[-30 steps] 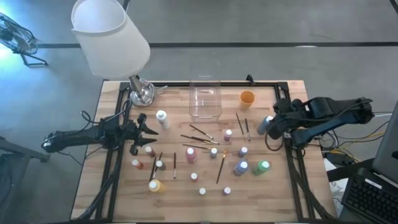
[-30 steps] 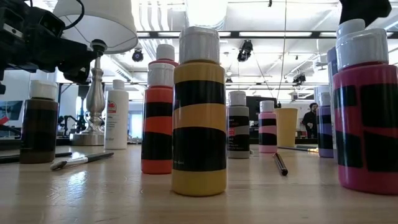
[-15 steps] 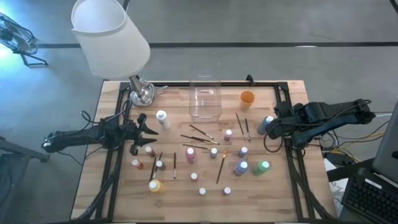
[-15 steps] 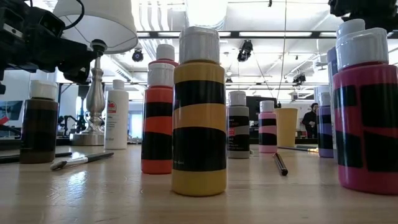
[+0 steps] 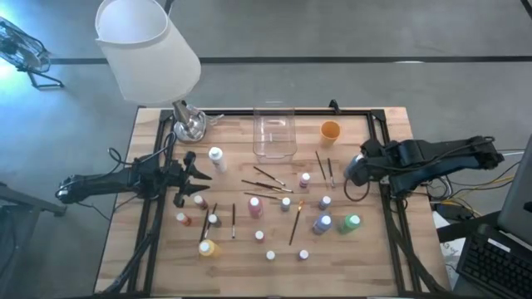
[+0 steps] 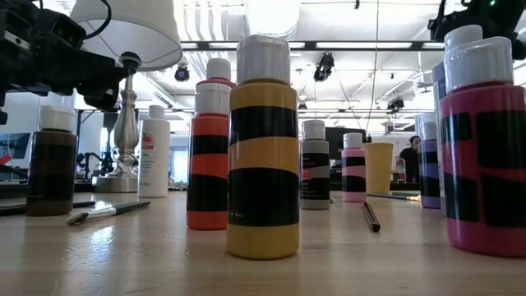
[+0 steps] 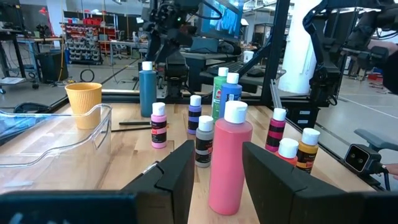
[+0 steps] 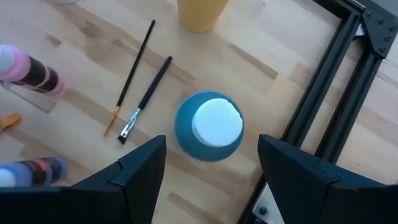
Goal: Pick & Place Paint Supplies
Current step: Put the big blue paint bottle into the bin
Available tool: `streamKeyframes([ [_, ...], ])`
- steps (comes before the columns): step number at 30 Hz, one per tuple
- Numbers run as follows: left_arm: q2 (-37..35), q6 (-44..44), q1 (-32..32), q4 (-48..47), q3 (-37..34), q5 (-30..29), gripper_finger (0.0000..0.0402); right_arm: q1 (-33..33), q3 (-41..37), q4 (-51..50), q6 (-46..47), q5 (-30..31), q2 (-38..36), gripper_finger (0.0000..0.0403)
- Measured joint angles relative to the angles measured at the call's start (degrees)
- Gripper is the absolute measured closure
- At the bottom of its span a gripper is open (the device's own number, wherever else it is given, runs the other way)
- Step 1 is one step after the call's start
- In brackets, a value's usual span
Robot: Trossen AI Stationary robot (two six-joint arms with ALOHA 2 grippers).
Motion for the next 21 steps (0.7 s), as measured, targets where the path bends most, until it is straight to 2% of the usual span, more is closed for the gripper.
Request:
streamKeyframes([
  [5, 0.0, 0.0, 0.0, 0.0, 0.0, 0.0, 0.0262, -1.7, -1.3, 1.3, -0.6, 1.3, 0.0, 0.0148],
  [21, 0.0, 0.0, 0.0, 0.0, 0.0, 0.0, 0.0262, -4.4, -6.4, 6.0, -2.1, 2.0, -0.4, 0.0185],
])
